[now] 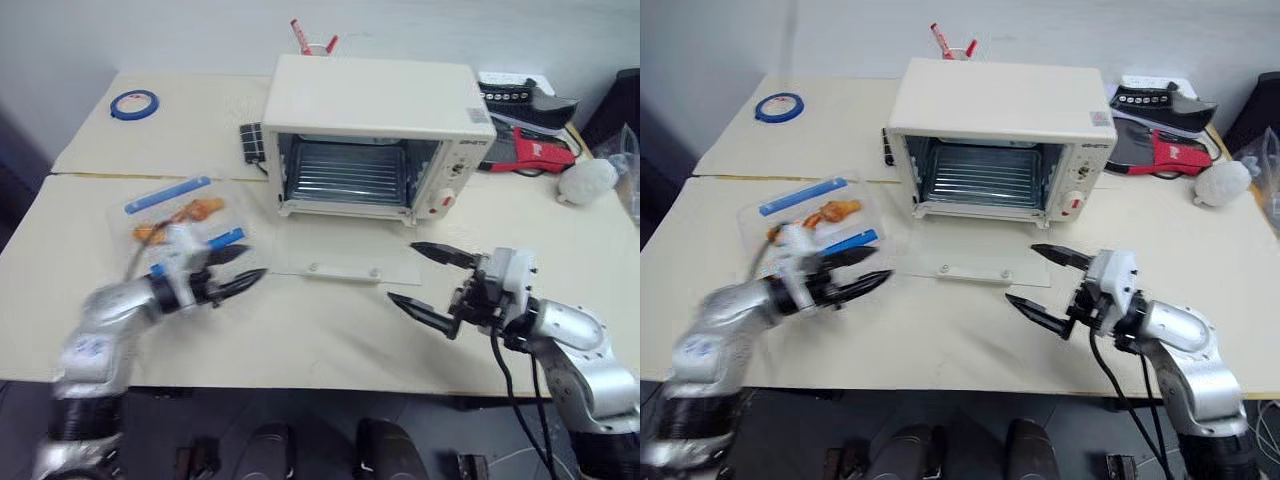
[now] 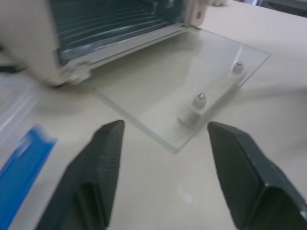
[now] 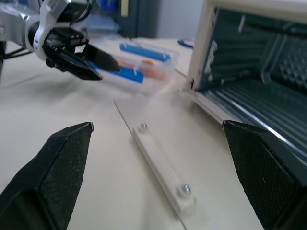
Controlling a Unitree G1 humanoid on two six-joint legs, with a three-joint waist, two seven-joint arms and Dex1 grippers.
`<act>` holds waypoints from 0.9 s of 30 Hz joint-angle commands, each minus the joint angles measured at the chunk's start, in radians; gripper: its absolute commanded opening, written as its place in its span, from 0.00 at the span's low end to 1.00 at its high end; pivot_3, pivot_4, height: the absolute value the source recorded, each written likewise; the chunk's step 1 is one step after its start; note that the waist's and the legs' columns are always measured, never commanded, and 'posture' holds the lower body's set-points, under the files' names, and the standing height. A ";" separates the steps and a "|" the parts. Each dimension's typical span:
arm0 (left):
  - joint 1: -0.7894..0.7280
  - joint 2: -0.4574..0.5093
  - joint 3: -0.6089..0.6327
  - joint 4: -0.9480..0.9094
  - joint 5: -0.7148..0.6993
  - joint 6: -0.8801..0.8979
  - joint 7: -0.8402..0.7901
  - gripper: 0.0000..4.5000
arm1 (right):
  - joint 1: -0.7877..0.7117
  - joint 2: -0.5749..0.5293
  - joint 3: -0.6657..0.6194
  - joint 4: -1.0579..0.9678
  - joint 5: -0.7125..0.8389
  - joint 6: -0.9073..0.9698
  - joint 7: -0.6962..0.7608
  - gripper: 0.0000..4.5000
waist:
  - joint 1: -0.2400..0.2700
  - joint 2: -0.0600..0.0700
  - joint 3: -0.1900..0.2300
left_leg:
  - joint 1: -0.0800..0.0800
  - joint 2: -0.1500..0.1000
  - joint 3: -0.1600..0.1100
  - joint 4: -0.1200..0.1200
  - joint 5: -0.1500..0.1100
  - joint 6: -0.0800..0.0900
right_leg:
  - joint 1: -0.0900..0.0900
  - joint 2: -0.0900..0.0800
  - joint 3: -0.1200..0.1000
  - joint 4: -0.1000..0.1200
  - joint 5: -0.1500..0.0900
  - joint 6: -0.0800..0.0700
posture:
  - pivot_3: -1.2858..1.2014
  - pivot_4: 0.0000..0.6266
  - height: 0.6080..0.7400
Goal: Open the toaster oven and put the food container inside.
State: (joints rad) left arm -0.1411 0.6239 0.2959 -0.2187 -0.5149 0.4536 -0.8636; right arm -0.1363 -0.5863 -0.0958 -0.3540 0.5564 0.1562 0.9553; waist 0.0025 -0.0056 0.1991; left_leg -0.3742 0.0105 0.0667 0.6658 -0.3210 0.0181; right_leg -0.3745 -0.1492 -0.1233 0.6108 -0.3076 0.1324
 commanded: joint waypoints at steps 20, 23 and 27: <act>0.160 0.222 0.568 0.062 -0.339 0.494 0.450 0.99 | -0.081 0.060 0.067 0.117 -0.029 -0.186 0.161 1.00 | 0.018 -0.003 -0.001 | 0.000 0.002 0.000 0.001 -0.004 -0.001 | -0.001 0.001 0.001 0.001 0.000 -0.003 | 0.52 0.24 1.00; -0.049 0.321 0.486 0.186 -0.315 0.716 0.599 0.99 | -0.063 0.054 0.063 0.115 -0.032 -0.192 0.163 1.00 | 0.016 -0.003 -0.001 | 0.000 0.001 0.000 0.000 -0.004 -0.001 | -0.001 0.001 0.001 0.001 0.000 -0.003 | 0.52 0.24 1.00; -0.259 0.355 0.355 0.313 -0.244 0.841 0.688 0.99 | -0.034 0.065 0.073 0.102 -0.043 -0.205 0.147 1.00 | 0.001 -0.003 -0.001 | 0.001 0.001 0.002 -0.001 -0.003 -0.001 | -0.002 0.002 0.001 0.002 0.000 -0.003 | 0.52 0.24 1.00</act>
State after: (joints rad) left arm -0.3515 0.9696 0.6853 0.0523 -0.7925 1.2582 -0.2086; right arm -0.1767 -0.5238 -0.0088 -0.2231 0.5113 -0.0260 1.1113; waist 0.0035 -0.0088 0.1980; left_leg -0.3731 0.0115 0.0692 0.6647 -0.3245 0.0166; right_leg -0.3770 -0.1474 -0.1219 0.6128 -0.3073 0.1292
